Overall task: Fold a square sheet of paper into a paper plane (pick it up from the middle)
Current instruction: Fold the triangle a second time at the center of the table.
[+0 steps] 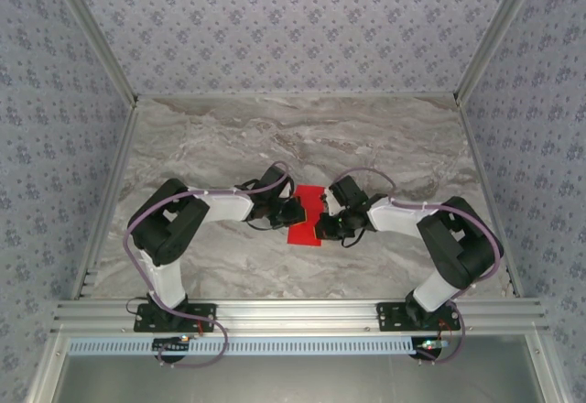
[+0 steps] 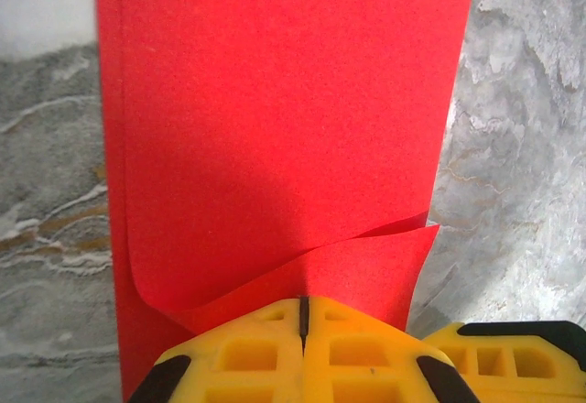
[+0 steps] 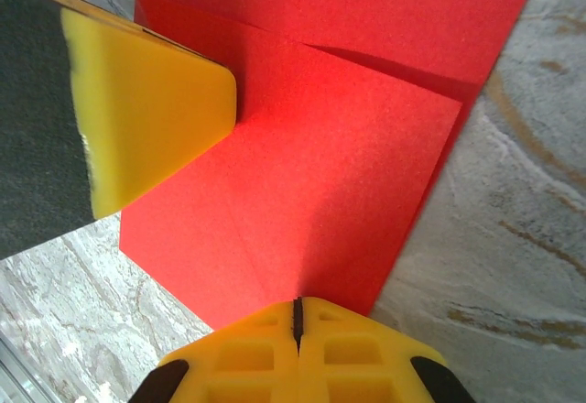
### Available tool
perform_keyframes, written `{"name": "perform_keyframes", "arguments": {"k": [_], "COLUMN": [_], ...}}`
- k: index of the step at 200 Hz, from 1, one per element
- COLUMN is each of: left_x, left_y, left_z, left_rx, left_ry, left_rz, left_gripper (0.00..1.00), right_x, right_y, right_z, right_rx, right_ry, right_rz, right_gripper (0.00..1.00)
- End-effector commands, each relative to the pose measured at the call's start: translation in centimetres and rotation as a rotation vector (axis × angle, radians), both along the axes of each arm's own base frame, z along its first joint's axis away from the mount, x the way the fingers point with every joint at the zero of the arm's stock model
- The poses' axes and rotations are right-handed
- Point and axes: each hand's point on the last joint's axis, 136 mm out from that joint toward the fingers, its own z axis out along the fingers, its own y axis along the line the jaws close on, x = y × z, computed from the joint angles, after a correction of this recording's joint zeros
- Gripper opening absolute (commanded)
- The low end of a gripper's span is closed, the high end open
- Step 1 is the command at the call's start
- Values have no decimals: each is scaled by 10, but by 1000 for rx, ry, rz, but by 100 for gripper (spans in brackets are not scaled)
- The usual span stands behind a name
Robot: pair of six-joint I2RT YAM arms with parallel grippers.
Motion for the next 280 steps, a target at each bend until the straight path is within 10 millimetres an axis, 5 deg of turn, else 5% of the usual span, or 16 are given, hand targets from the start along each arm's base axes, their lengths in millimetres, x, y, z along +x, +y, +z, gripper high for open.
{"name": "perform_keyframes", "arguments": {"k": [1,28,80,142,251,280], "left_x": [-7,-12,-29,-18,53,61], "left_y": [-12,-22,-17,9,72,77], "left_z": [18,34,2,-26,-22,-2], "left_rx": [-36,-51,7,153,197,183], "left_ry": [-62,-93,-29,-36,-91,-122], "left_rz": [-83,-116,-108,-57,52,53], "left_gripper": [3,3,3,2,2,3], "right_x": [-33,-30,-32,-43,-47,-41], "right_y": [-29,-27,-29,-47,-57,-48], "right_z": [-29,-31,-35,-46,-49,-41], "right_rx": [-130,-134,-144,-238,-277,-231], "right_ry": [125,127,131,151,176,163], "right_rz": [-2,-9,-1,41,48,36], "right_gripper": [0,0,0,0,0,0]}}
